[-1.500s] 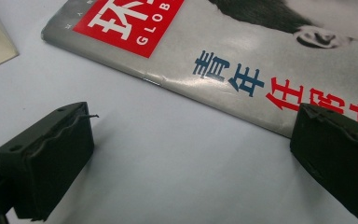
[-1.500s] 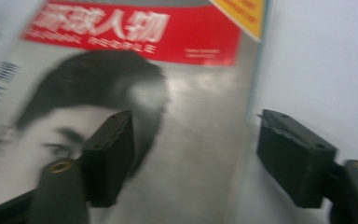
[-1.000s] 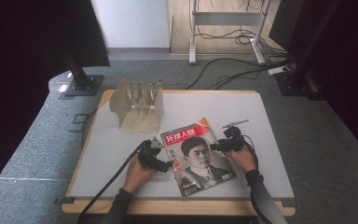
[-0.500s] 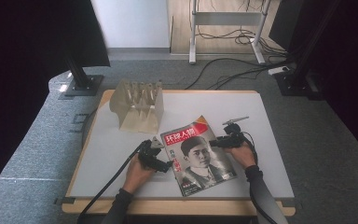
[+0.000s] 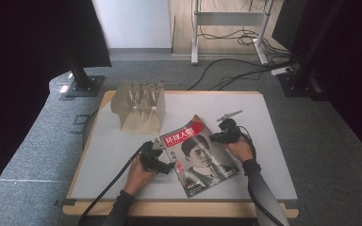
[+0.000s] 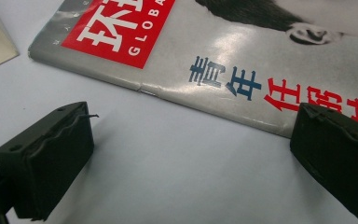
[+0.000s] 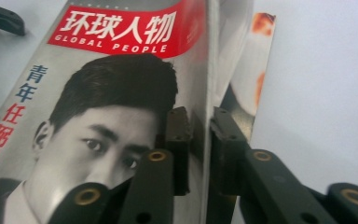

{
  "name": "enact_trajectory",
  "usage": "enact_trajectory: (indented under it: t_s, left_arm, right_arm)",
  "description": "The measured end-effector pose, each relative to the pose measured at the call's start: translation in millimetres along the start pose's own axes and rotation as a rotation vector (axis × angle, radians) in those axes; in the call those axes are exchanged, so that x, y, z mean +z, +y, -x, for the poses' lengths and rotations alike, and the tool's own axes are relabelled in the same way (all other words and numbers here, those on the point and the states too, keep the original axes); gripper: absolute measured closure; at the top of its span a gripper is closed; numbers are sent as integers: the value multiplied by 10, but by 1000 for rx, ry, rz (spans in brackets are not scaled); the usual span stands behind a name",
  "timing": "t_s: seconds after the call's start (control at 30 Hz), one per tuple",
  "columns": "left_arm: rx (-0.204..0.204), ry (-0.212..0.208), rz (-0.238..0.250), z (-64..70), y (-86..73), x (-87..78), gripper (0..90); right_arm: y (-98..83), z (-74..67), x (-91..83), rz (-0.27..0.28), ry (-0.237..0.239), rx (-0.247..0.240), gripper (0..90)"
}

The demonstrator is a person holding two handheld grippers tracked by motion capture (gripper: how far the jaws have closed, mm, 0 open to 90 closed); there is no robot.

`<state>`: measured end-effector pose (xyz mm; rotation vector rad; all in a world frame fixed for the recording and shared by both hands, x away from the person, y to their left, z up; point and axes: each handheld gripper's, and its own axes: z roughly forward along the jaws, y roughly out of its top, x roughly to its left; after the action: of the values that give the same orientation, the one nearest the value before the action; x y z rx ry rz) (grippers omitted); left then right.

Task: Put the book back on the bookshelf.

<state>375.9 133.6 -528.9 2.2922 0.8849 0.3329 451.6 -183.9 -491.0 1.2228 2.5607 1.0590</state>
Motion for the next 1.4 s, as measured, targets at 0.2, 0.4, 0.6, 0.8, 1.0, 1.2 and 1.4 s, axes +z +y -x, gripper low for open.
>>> enact_trajectory:
  t_s: [0.2,0.4,0.6,0.8,1.0,1.2,1.4]
  left_arm:
    - [4,4,-2,3,-1,-4,0]
    - [3,0,-4,-3,0,-5,0]
    - [-4,-2,-4,-4,-1,-7,0]
    - [4,-32,-11,-10,9,-38,10]
    - [20,-83,30,45,67,-97,10]
    - [12,-97,28,4,130,-70,16]
    - [15,-153,42,18,244,-37,23]
  right_arm:
    - [49,-145,-84,0,-29,-50,835]
    - [100,-273,-200,21,-34,-88,848]
    - [143,-382,-353,57,-18,-110,854]
    - [223,-531,-499,88,-13,-150,858]
    - [328,-663,-629,114,-21,-197,861]
    - [384,-738,-763,134,-40,-220,862]
    - [415,-757,-921,157,-44,-227,863]
